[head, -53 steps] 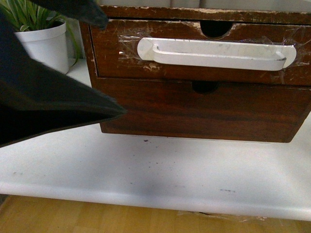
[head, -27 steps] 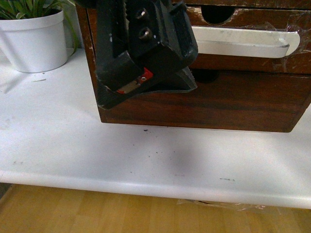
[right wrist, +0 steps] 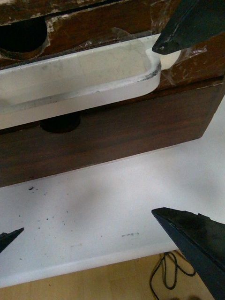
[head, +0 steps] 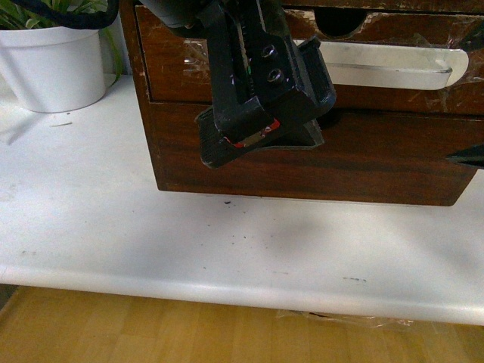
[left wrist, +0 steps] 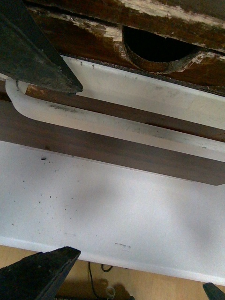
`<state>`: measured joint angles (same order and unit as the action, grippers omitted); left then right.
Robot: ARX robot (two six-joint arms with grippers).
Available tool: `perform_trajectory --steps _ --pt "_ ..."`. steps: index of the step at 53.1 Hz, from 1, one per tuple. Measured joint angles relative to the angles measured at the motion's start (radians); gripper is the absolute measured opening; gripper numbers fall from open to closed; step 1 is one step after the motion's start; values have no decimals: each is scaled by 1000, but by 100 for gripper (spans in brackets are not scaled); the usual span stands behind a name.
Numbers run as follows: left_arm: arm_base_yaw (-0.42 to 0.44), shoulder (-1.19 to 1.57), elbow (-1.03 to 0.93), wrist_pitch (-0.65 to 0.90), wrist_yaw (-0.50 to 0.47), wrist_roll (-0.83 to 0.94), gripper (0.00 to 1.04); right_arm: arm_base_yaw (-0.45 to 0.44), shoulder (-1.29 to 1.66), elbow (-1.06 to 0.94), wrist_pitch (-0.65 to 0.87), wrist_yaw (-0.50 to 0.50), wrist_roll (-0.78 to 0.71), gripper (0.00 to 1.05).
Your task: Open drawer
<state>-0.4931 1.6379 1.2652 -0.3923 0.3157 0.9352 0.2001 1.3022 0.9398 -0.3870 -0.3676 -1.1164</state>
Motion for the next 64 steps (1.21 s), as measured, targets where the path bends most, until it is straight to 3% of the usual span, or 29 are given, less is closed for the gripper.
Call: perform_trajectory --steps 46,64 --pt "8 42 -2 2 3 28 98 60 139 29 90 41 67 96" --pt "8 15 -13 -93 20 111 98 77 124 44 -43 -4 19 96"
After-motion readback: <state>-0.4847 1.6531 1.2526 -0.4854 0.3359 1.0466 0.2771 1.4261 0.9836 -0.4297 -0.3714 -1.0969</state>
